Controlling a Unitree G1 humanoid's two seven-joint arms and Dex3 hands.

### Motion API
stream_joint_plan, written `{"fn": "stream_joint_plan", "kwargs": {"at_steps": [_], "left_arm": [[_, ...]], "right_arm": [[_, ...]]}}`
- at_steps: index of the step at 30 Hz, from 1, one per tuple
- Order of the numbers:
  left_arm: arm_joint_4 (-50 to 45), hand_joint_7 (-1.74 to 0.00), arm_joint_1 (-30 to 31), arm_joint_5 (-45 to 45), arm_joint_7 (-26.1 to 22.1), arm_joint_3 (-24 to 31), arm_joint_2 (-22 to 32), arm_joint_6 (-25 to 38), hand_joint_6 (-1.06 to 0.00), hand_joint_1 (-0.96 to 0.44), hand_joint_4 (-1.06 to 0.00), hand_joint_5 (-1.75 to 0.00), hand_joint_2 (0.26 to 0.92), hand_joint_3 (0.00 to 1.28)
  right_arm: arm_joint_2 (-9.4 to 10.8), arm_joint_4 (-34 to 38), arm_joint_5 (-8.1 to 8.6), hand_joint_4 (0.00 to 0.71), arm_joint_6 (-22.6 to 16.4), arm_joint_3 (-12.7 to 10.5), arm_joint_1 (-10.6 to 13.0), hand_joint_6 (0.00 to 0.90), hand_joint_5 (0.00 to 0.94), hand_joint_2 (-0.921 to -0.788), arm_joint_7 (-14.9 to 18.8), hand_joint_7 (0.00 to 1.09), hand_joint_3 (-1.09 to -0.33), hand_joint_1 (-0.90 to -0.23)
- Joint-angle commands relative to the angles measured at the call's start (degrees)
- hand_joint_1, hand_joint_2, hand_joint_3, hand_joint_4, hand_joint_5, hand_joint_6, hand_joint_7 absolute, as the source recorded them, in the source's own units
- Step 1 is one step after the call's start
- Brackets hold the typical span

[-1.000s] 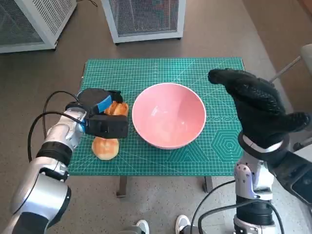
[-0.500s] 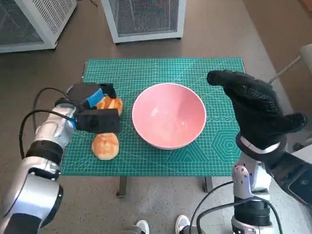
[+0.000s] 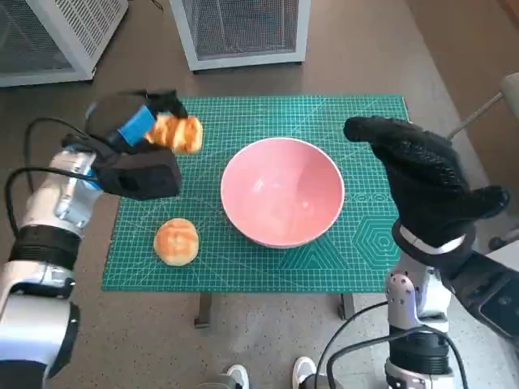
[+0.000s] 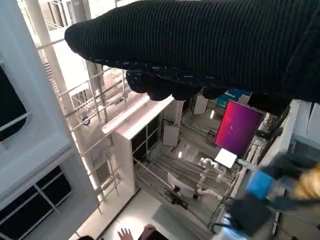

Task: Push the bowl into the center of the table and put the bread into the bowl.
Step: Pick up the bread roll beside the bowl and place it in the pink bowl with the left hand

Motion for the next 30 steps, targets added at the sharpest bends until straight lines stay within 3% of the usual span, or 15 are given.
{"fn": "stream_joint_plan", "kwargs": {"at_steps": [1, 9, 15, 22, 30], "left_arm": [[-9.6, -1.20, 3.4, -1.9, -1.9, 3.1, 1.1, 2.1, -0.62, 0.00, -0.71, -1.13, 0.921, 0.06], [-30.2, -1.19, 9.6, -4.2, -5.0, 7.5, -1.1, 6.9, -0.61, 0.00, -0.71, -1.13, 0.920, 0.06], [-38.9, -1.15, 11.6, -5.6, -7.9, 7.3, -4.0, 7.5, -0.64, 0.00, -0.72, -1.13, 0.920, 0.05], [-40.7, -1.13, 11.7, -5.4, -10.9, 5.0, -7.0, 5.5, -0.68, 0.00, -0.73, -1.10, 0.918, 0.03], [-36.4, -1.17, 10.2, -4.0, -12.8, 1.9, -9.9, 2.6, -0.65, 0.00, -0.70, -1.12, 0.920, 0.05]], "right_arm": [[0.4, 0.8, 0.96, 0.243, 0.5, -0.3, 0.8, 0.175, 0.000, -0.921, 0.6, 0.35, -0.401, -0.395], [0.4, 0.6, 0.68, 0.243, 0.7, -0.2, 1.1, 0.166, 0.000, -0.921, 0.5, 0.35, -0.403, -0.395], [0.4, 0.3, 0.86, 0.242, 1.3, -0.2, 1.3, 0.163, 0.000, -0.921, 0.3, 0.35, -0.407, -0.394], [0.7, -1.1, 0.20, 0.240, 1.7, -0.1, 2.3, 0.160, 0.000, -0.921, -0.5, 0.36, -0.412, -0.398], [0.9, -2.7, -1.55, 0.240, 1.6, 0.3, 3.4, 0.156, 0.000, -0.921, -2.0, 0.37, -0.428, -0.420]]}}
